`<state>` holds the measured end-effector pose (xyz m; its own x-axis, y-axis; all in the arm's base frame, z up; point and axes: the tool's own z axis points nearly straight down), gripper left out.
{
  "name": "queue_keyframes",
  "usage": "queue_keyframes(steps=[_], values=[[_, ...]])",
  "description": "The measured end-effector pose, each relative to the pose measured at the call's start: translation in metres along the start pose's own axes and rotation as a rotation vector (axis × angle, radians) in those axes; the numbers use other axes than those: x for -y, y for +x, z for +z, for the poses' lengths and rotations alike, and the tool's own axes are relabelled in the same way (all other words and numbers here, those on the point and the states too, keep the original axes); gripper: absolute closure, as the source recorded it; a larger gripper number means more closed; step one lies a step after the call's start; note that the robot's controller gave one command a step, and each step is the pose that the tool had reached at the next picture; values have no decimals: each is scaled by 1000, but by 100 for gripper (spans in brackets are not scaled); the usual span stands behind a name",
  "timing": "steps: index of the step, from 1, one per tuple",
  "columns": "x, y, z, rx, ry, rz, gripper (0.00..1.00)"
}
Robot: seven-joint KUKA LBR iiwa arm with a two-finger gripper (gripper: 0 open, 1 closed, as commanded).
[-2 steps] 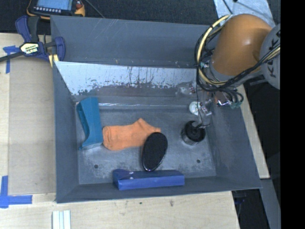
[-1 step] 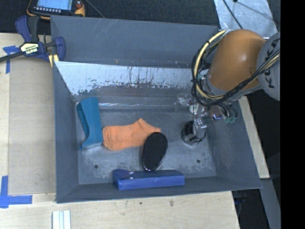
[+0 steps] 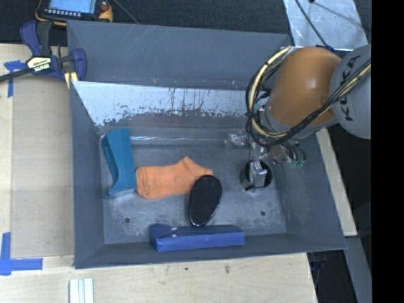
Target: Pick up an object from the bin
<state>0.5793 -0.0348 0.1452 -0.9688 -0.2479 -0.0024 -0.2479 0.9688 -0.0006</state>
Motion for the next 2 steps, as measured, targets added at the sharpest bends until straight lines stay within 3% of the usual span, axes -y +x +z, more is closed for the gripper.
queue_keyframes(steps=[1,2], values=[[-6,4,13,-1,0,-292,0],[-48,-15,56,4,2,-359,0]])
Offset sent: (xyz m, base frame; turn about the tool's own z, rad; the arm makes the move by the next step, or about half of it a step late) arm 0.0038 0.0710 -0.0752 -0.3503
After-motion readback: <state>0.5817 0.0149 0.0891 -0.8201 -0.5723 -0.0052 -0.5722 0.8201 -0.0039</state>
